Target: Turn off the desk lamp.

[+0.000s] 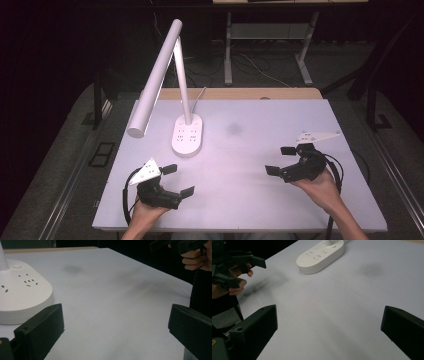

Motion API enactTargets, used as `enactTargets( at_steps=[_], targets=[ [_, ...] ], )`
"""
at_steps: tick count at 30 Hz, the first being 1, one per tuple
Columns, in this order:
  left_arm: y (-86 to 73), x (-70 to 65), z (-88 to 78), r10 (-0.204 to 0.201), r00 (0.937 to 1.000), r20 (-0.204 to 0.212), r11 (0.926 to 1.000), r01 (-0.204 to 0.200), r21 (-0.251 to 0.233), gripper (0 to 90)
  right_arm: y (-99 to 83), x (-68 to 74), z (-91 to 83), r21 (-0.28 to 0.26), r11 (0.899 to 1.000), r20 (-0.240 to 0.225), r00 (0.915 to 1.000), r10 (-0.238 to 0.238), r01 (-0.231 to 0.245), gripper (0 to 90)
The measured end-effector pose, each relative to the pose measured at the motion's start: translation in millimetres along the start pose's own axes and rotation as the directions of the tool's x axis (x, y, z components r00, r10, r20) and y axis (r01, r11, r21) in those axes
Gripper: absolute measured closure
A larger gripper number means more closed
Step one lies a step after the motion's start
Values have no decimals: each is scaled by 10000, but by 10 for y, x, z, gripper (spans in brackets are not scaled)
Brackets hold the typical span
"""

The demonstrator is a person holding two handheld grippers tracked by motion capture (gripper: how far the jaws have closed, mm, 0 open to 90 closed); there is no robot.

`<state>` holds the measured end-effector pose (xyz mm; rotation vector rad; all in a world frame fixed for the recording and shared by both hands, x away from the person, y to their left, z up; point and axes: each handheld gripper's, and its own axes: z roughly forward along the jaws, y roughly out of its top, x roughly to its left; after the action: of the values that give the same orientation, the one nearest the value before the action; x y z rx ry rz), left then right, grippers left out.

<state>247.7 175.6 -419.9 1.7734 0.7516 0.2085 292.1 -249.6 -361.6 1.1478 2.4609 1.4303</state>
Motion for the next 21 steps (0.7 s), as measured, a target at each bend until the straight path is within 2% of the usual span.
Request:
enactTargets(
  at_steps=[21],
  targets=[
    [1, 5, -1, -33, 10000, 54, 10000, 33, -24, 0, 463, 94, 291, 353, 9973, -419, 9972, -624, 639, 7]
  ],
)
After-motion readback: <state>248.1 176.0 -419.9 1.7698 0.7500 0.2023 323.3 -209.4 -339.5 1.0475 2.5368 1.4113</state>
